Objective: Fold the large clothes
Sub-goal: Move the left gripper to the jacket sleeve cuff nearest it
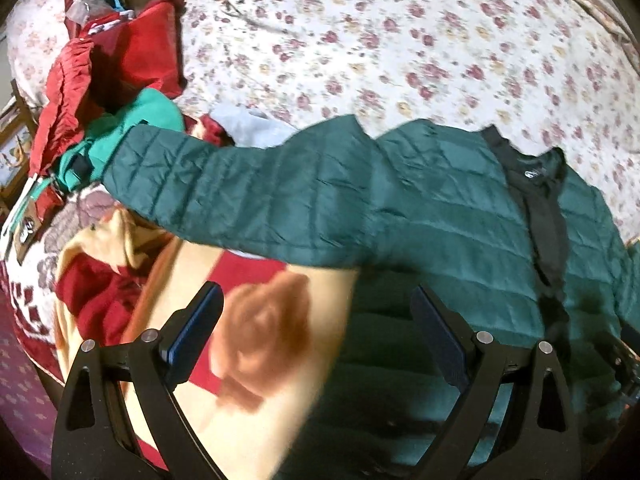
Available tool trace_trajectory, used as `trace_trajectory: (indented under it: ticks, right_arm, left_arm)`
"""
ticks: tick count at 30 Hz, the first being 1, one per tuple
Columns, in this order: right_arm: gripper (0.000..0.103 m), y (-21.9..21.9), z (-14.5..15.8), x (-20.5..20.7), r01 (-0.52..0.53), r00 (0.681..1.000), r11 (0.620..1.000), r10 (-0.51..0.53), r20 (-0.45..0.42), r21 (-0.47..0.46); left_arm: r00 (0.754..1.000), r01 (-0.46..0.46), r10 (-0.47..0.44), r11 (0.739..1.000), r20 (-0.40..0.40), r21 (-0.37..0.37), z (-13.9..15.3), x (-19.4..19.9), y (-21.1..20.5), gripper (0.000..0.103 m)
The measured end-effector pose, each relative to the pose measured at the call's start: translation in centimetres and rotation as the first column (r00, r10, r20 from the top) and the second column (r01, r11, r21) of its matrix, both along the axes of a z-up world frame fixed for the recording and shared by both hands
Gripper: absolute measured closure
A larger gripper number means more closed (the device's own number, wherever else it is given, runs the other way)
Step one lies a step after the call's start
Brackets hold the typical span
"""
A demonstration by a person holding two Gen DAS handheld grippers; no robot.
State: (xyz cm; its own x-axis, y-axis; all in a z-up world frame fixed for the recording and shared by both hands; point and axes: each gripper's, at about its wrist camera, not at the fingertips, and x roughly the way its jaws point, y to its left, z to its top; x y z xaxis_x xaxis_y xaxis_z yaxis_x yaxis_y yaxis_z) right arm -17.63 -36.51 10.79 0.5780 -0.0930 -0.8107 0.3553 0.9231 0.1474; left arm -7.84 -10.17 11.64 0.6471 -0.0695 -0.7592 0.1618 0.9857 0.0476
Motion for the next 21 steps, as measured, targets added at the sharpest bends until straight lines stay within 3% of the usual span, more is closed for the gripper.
trace_trajectory:
  ticks: [10, 21]
  right_arm:
    - [0.000, 0.3, -0.7, 2.0, -0.016, 1.000, 1.000, 0.016, -0.014, 0.017]
    - [0.000, 0.4, -1.9, 3.4, -0.026, 0.999, 0.999, 0.027, -0.048, 0.020]
  left_arm:
    - [0.992, -0.118, 0.116, 0.992, 0.044, 0.047, 0.1, 4.5, 4.6, 0.008]
    - [0.966, -0.256, 0.256, 0.966, 0.028, 0.016, -1.2, 9.7, 11.0, 0.008]
